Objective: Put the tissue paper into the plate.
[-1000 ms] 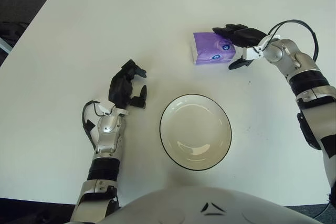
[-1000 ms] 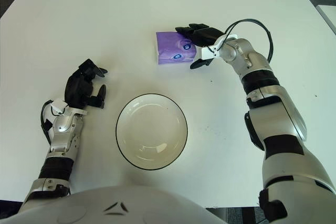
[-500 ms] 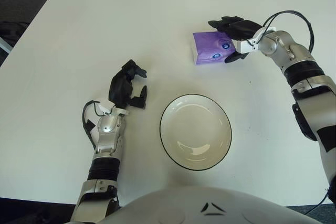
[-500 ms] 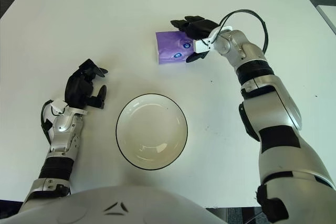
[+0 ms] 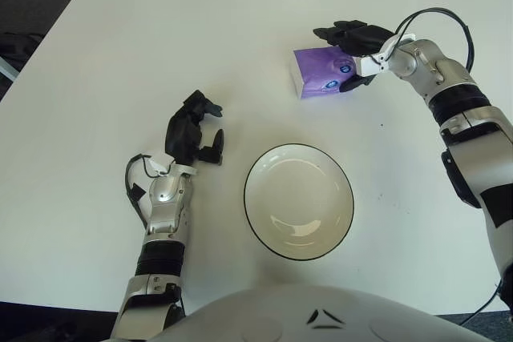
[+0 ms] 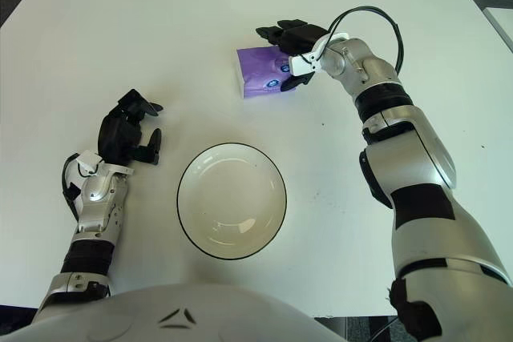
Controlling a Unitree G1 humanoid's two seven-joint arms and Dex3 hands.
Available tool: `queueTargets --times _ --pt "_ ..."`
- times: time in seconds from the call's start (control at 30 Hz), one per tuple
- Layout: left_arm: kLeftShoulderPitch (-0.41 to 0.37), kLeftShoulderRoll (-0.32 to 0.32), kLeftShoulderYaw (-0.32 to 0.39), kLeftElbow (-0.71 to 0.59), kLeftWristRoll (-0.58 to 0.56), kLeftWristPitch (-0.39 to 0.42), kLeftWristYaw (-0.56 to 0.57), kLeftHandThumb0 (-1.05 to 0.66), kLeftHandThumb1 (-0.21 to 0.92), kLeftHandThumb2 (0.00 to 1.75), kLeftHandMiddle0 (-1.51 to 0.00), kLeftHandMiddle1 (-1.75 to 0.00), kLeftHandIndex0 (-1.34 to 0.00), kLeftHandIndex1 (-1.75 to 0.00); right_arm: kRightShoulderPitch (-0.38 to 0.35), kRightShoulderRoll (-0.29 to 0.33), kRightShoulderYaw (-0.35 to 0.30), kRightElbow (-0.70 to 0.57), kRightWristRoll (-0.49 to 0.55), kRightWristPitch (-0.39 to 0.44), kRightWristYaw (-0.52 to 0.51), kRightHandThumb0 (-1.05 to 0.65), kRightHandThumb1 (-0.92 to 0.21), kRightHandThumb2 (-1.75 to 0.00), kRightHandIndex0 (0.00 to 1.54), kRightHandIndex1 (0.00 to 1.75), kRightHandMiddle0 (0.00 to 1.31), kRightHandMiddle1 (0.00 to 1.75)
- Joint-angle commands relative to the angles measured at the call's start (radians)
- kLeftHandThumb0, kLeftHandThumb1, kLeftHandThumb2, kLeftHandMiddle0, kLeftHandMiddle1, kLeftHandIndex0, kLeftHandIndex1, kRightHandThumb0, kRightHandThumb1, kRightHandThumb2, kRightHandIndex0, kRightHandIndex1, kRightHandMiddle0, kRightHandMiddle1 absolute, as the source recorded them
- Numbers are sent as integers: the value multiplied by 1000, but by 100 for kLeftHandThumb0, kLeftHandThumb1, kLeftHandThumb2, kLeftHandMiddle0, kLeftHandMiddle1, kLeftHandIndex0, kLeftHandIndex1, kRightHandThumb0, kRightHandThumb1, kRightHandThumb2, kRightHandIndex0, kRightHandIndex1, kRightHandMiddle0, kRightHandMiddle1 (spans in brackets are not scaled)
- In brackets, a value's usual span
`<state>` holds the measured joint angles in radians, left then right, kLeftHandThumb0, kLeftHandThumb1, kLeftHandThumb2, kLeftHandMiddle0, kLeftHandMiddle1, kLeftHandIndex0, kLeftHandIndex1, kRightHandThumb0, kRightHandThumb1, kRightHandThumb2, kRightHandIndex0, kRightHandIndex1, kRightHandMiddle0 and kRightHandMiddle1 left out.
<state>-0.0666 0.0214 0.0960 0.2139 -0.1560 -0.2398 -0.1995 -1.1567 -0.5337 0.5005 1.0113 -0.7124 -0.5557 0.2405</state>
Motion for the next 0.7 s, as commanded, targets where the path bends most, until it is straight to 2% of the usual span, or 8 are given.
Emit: queueTargets --times 0.0,0.27,0.67 --pt "70 -26 -14 63 -1 42 12 -1 -4 169 -86 -175 -72 -163 -42 -18 8 4 -11 -9 22 -105 -52 -61 0 0 0 0" --pt "60 -26 -12 76 -4 38 3 -1 -4 170 -87 -175 -70 -165 -78 -39 9 -14 -15 -38 66 -105 -53 -60 0 0 0 0" --pt "46 -22 -15 99 -3 19 -10 -1 -5 172 -88 -175 -68 -169 -126 -13 23 -23 -15 -17 155 -105 -54 -59 0 0 0 0"
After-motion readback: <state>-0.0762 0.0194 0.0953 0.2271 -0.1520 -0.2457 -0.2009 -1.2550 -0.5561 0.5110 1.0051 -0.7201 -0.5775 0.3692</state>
